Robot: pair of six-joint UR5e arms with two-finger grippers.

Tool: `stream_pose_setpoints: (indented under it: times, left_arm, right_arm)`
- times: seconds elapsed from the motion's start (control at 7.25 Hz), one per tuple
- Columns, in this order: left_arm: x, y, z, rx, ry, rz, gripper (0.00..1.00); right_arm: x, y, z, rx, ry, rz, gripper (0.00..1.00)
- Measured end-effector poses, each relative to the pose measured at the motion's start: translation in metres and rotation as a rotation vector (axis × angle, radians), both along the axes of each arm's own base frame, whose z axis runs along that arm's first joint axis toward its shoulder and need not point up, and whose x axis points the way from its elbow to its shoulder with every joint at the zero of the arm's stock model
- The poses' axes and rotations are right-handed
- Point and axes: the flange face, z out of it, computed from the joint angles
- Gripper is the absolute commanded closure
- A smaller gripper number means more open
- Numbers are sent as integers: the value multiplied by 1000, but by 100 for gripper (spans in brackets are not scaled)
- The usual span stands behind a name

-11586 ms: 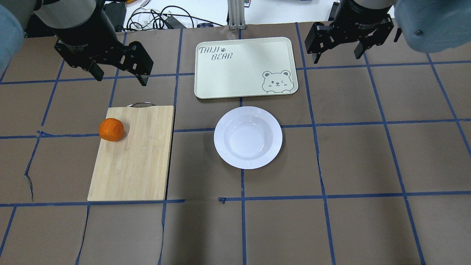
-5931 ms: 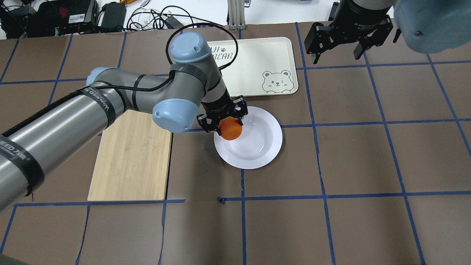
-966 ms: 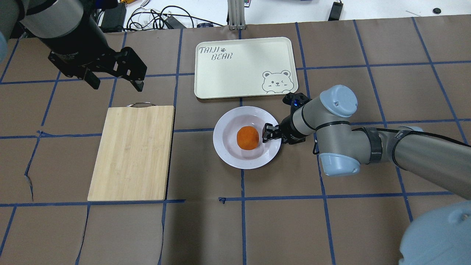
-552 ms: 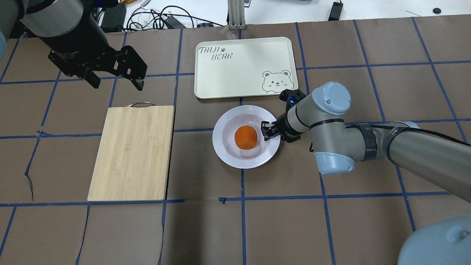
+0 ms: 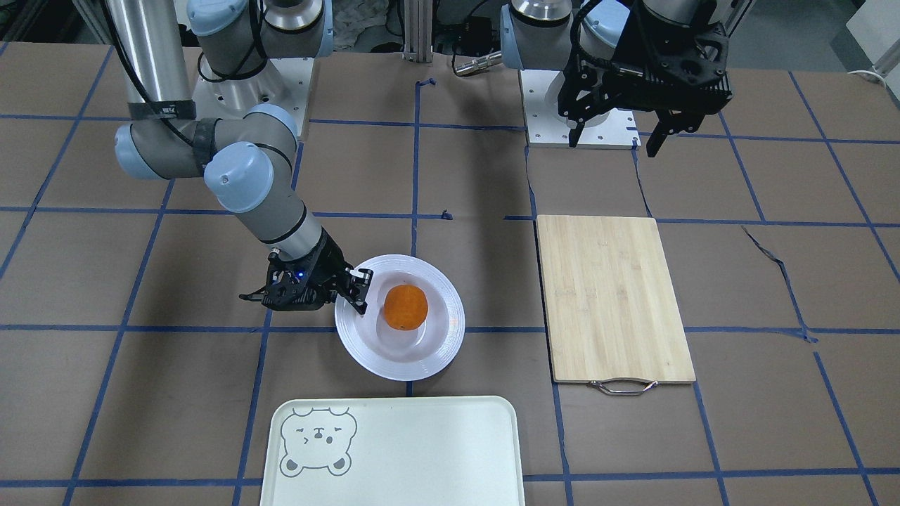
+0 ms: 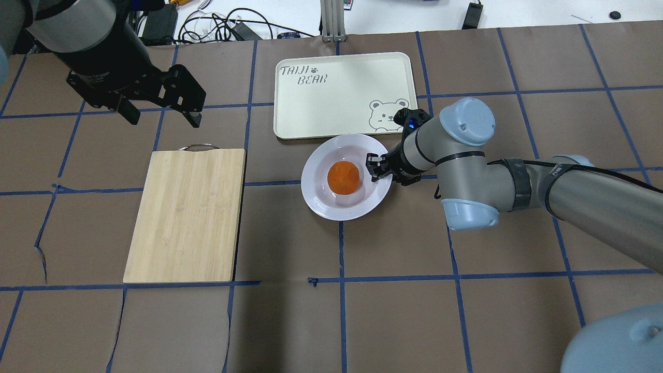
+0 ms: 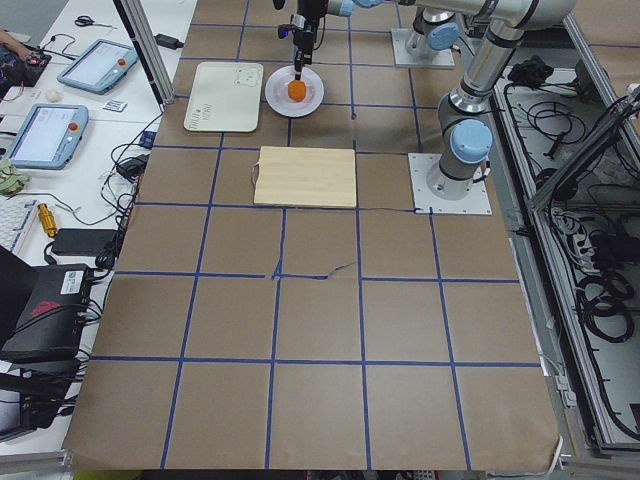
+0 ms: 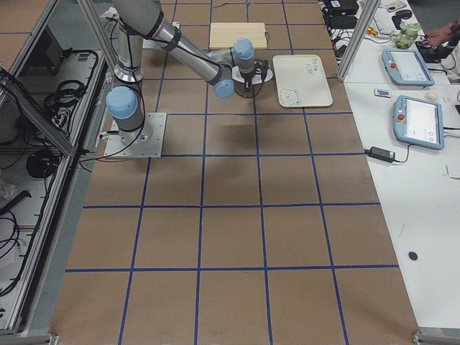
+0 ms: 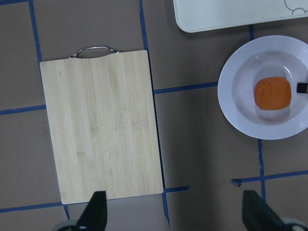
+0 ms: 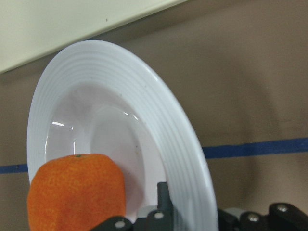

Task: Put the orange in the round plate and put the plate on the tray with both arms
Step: 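Slide the plate with the right gripper farther from the robot onto the bear tray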

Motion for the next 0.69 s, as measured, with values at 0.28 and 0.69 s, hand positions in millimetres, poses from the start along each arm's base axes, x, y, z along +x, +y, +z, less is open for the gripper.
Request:
stream_pose_setpoints:
  times: [0.28, 0.69]
  left_arm:
    - [-1, 1, 0, 0, -1, -2, 0]
    - [-1, 1, 1, 0, -1, -3, 0]
  right_arm:
    - [1, -19, 20, 14, -32, -34, 100]
    - [-9, -54, 55, 49, -141, -97, 100]
